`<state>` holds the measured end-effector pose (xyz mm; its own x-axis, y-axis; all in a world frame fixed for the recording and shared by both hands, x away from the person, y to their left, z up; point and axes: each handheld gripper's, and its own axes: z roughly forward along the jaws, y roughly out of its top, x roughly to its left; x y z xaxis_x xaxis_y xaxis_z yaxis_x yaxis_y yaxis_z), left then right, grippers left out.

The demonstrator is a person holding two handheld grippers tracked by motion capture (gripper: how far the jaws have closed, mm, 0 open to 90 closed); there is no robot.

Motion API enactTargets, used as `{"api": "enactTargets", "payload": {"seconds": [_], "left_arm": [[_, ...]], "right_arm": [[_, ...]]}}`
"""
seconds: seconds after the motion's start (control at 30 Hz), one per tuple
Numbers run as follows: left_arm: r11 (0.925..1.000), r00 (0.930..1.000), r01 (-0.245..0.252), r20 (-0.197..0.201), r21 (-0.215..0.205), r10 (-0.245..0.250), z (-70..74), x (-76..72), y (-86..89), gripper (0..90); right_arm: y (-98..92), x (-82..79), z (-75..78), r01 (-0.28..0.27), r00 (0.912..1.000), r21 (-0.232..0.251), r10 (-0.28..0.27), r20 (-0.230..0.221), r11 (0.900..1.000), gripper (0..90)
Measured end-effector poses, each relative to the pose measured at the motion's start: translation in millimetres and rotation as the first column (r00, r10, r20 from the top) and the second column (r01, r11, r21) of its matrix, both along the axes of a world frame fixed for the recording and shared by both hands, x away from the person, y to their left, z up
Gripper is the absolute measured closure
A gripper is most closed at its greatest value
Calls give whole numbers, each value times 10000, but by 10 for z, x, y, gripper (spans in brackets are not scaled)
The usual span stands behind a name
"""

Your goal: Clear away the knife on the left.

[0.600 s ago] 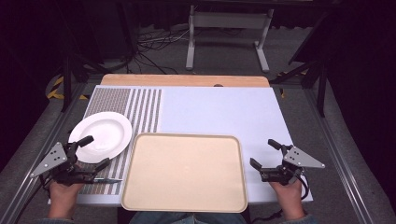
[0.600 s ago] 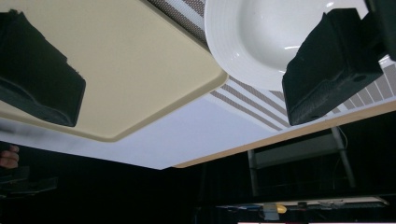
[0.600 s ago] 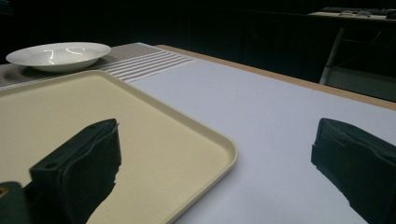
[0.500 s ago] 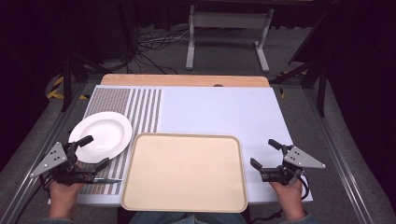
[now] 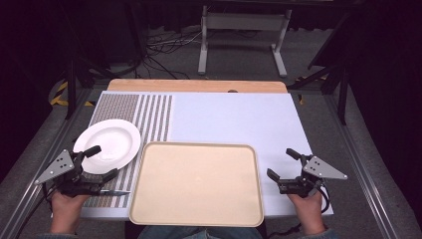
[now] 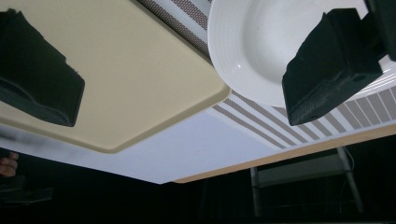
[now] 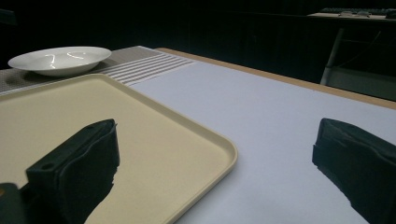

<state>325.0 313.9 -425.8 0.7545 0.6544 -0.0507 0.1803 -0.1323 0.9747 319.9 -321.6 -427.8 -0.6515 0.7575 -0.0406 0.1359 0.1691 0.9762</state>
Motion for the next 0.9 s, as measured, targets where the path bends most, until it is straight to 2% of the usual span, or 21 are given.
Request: {"api": "enactTargets", "payload": {"seconds": [0.03,0.07,0.1,0.2,0.33,0.43,0.5,0.53,0.57,0.6,0.67,0.7,0.73,0.77,0.83,0.9], "left_arm": [[10000,9999,1,-149,97,0,9,3,-10,2],[9996,9999,-13,-153,279,17,23,0,-14,4],[9996,9999,-13,-153,279,17,23,0,-14,7],[9960,9994,-318,177,831,304,69,-22,-23,20],[9951,10000,14,-72,987,-6,164,-2,9,25],[9874,9995,235,-261,1565,-196,237,8,-1,17],[9774,9981,458,-488,2066,-365,288,14,-10,19],[9774,9981,458,-488,2066,-365,288,14,-10,26],[9723,9971,600,-589,2258,-479,304,17,-10,26],[9635,9968,633,-644,2603,-480,324,15,-19,34],[9527,9949,827,-804,2923,-617,344,22,-23,41],[9450,9937,918,-899,3138,-667,355,26,-27,42],[9418,9930,960,-968,3222,-681,359,27,-34,42],[9299,9915,1060,-1082,3522,-721,377,26,-47,42],[9128,9901,1205,-1141,3902,-819,398,24,-66,44],[8878,9870,1418,-1314,4378,-929,419,21,-92,47]], "right_arm": [[-2,2,-1,8,10000,10,-8,13,10000,10],[-2,4,-3,-5,10000,43,5,9,10000,10],[-2,4,-3,-5,10000,43,5,9,10000,10],[-6,10,-10,11,10000,66,-11,-57,10000,8],[-15,33,-30,-15,9997,193,19,-235,9998,5],[-18,39,-39,-35,9996,233,42,-281,9997,5],[-15,36,-41,-42,9996,239,48,-268,9997,5],[-15,31,-41,-64,9996,232,71,-270,9997,5],[-15,31,-41,-64,9996,232,71,-270,9997,5],[-16,26,-41,-63,9995,227,70,-292,9997,5],[-22,22,-44,-50,9997,209,55,-257,9998,5],[-24,21,-46,-46,9996,229,52,-279,9997,5],[-29,20,-48,-25,9996,256,32,-297,9997,5],[-30,21,-49,-19,9995,286,28,-303,9996,5],[-33,25,-53,-17,9994,306,28,-344,9995,5],[-31,31,-56,-15,9994,288,25,-339,9996,5]]}}
